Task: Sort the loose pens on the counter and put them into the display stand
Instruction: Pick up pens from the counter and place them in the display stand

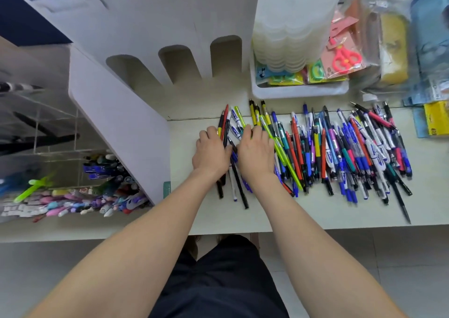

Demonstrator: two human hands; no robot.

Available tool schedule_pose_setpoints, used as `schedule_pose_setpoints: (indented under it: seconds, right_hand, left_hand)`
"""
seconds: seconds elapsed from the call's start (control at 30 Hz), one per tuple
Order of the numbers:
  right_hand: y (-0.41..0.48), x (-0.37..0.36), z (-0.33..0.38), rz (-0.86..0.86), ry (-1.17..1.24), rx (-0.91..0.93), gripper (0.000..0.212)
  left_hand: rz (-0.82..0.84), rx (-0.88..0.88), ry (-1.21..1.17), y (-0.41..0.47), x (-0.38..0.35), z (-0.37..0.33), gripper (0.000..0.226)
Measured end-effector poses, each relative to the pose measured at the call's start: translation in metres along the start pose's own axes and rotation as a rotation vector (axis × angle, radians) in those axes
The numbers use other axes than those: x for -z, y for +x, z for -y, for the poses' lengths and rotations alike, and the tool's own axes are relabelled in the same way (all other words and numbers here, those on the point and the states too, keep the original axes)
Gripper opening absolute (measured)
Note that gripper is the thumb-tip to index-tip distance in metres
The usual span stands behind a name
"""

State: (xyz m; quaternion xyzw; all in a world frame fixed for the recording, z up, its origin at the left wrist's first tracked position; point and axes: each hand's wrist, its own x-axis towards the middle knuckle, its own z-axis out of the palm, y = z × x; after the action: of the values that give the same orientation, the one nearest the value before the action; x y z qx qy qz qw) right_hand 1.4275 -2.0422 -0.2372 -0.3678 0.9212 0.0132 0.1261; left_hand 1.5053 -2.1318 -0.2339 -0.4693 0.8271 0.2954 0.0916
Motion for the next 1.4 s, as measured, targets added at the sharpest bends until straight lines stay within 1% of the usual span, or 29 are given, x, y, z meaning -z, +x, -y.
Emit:
schedule_pose_setpoints:
  seconds: [0.17,0.27,0.33,0.37,0.4,0.43,0.5,0.57,0.63,0.67,0.77,0.83,0.93,1.0,1.07,1.13,1.17,1.23,1.3,1.33,1.4]
  right_hand:
    - [0.01,0.005,0.008,0.102,-0.057,0.11,0.025]
    - [0.014,0.007,0.014,0.128,-0.064,0.123,0.032]
    - [0.018,0.01,0.013,0.188,-0.041,0.147,0.024]
    - [0.019,0.011,0.013,0.208,-0.027,0.16,0.026]
    - [0.019,0.012,0.014,0.23,-0.004,0.161,0.029]
    - [0.016,0.013,0.016,0.244,0.029,0.143,0.031]
    - [0.007,0.013,0.025,0.253,0.116,0.084,0.039]
    - [-0.001,0.011,0.036,0.248,0.165,0.016,0.054]
    - [-0.005,0.007,0.048,0.211,0.156,-0.03,0.068]
    - [-0.005,0.005,0.053,0.199,0.151,-0.048,0.074]
    - [-0.007,0.004,0.067,0.204,0.121,-0.063,0.083]
    - [-0.009,0.004,0.073,0.21,0.096,-0.08,0.078]
    - [-0.009,-0.007,0.084,0.181,0.064,-0.118,0.051]
    - [-0.009,-0.012,0.094,0.211,0.093,-0.13,0.041]
    - [-0.009,-0.018,0.098,0.251,0.143,-0.115,0.029]
    - [-0.002,-0.028,0.097,0.234,0.148,-0.099,0.014]
    - [-0.001,-0.022,0.095,0.221,0.136,-0.089,0.012]
    - [-0.001,-0.004,0.088,0.205,0.086,-0.089,0.023]
    - [0.008,-0.002,0.08,0.218,0.08,0.021,0.033]
    - [0.011,0.002,0.074,0.23,0.139,0.039,0.035]
    - [0.018,0.014,0.06,0.275,0.312,-0.025,0.029]
  left_hand:
    - [-0.019,0.025,-0.106,0.003,0.005,0.009,0.044]
    - [0.009,0.072,-0.199,0.005,0.01,0.011,0.041]
    - [0.047,0.121,-0.262,0.002,0.014,0.012,0.037]
    - [0.07,0.148,-0.307,0.001,0.014,0.015,0.035]
    - [0.098,0.18,-0.367,-0.001,0.014,0.018,0.035]
    - [0.138,0.212,-0.439,-0.001,0.013,0.023,0.039]
    - [0.185,0.235,-0.533,-0.004,0.014,0.032,0.054]
    - [0.204,0.257,-0.572,-0.013,0.024,0.032,0.07]
    - [0.188,0.257,-0.501,-0.021,0.034,0.034,0.078]
    - [0.187,0.267,-0.484,-0.023,0.036,0.035,0.079]
    - [0.179,0.302,-0.485,-0.023,0.041,0.04,0.063]
    - [0.167,0.318,-0.487,-0.022,0.041,0.044,0.066]
    - [0.144,0.362,-0.482,-0.025,0.039,0.047,0.065]
    - [0.142,0.427,-0.486,-0.03,0.04,0.048,0.063]
    - [0.177,0.477,-0.505,-0.035,0.039,0.05,0.067]
    - [0.224,0.515,-0.551,-0.039,0.038,0.053,0.068]
    - [0.244,0.52,-0.576,-0.041,0.038,0.053,0.064]
    - [0.271,0.517,-0.613,-0.044,0.038,0.053,0.057]
    - [0.277,0.51,-0.641,-0.046,0.036,0.054,0.055]
    - [0.274,0.504,-0.647,-0.047,0.035,0.054,0.052]
    - [0.269,0.49,-0.606,-0.047,0.034,0.055,0.039]
